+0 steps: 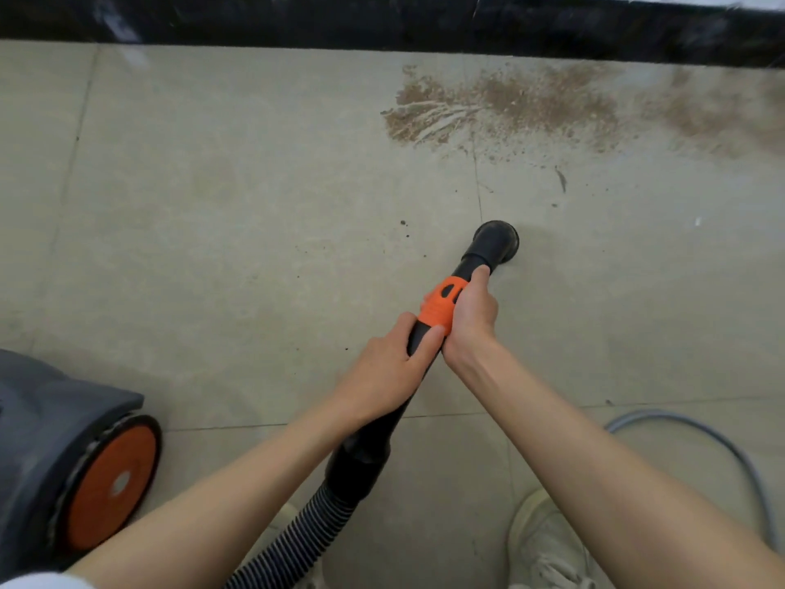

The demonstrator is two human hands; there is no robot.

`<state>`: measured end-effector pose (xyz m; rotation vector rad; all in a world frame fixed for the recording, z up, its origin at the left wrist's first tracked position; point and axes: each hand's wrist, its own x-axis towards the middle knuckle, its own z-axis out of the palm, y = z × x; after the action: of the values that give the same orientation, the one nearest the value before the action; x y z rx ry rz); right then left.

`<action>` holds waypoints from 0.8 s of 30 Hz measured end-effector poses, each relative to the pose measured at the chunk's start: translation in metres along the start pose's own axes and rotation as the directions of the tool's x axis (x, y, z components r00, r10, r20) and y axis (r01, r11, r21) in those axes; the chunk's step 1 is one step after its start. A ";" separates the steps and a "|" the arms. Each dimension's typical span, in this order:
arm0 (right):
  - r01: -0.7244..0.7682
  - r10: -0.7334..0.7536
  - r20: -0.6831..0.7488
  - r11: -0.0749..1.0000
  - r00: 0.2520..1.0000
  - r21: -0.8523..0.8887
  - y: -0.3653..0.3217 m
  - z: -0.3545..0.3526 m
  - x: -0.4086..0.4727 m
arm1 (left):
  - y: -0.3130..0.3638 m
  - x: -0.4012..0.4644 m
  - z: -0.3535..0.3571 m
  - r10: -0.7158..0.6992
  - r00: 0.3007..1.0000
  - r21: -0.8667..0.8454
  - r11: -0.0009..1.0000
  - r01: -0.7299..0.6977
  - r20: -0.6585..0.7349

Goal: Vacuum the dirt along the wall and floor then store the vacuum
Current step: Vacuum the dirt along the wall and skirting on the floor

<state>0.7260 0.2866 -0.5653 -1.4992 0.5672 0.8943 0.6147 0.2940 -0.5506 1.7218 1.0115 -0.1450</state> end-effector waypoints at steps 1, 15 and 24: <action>0.001 -0.001 -0.005 1.000 1.000 0.017 0.000 -0.006 0.000 | 0.002 -0.002 0.004 0.001 1.000 0.010 1.000 -0.001 0.019; -0.057 0.089 0.259 0.990 0.962 -0.128 0.030 0.045 -0.018 | -0.026 -0.017 -0.028 -0.069 0.978 0.012 0.997 0.073 -0.198; -0.111 0.194 0.334 0.962 0.922 -0.251 0.072 0.049 -0.040 | -0.056 -0.057 -0.035 -0.139 0.957 -0.023 0.990 0.137 -0.253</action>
<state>0.6362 0.3182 -0.5750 -1.4600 0.3236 1.3593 0.5273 0.2954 -0.5460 1.6935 1.3209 -0.0096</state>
